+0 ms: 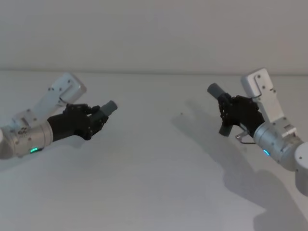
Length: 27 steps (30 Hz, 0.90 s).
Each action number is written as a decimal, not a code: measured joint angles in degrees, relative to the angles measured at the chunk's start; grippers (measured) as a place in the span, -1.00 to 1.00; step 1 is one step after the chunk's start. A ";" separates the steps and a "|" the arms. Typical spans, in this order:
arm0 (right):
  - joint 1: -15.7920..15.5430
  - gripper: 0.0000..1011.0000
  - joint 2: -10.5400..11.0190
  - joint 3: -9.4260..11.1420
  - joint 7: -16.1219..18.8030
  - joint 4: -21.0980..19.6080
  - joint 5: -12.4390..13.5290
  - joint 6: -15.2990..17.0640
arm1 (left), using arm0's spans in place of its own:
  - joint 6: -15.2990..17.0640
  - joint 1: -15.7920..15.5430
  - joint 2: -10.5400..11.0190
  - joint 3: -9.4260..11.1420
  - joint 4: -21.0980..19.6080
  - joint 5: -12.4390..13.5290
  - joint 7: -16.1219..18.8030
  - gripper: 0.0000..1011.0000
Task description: Use both hands to pick up one end of the pipe from the table, align the ends, and insert them.
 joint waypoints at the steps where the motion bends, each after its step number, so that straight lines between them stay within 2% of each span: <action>1: -0.18 -0.74 0.45 0.11 -0.03 -0.05 -0.51 -1.56 | -0.86 -1.12 0.36 0.76 0.40 1.01 -0.92 -0.32; 4: -0.51 -0.74 1.48 0.25 -0.07 -0.14 -1.49 -4.44 | -2.44 -2.97 0.89 2.09 1.08 2.78 -2.48 -0.32; 5: -0.51 -0.74 1.48 0.25 -0.07 -0.14 -1.49 -4.44 | -2.44 -2.97 0.89 2.09 1.08 2.78 -2.48 -0.32; 9: -0.85 -0.74 3.36 0.31 -0.09 -0.14 -3.67 -9.65 | -5.74 -6.53 1.67 4.55 2.43 6.21 -5.26 -0.32; 14: -0.94 -0.74 5.09 0.05 -0.08 0.05 -5.93 -13.99 | -8.97 -9.91 2.14 6.86 3.86 9.32 -7.45 -0.32; 22: -0.70 -0.74 7.95 -0.78 0.30 0.53 -10.02 -20.45 | -15.15 -15.59 2.25 10.69 6.77 14.62 -10.59 -0.32; 26: -0.41 -0.74 9.65 -1.44 0.75 0.79 -12.65 -23.80 | -19.65 -18.99 1.81 12.89 8.92 17.95 -12.00 -0.32; 27: -0.36 -0.74 9.92 -1.54 0.82 0.83 -13.05 -24.25 | -19.65 -18.99 1.81 12.89 8.92 17.95 -12.00 -0.32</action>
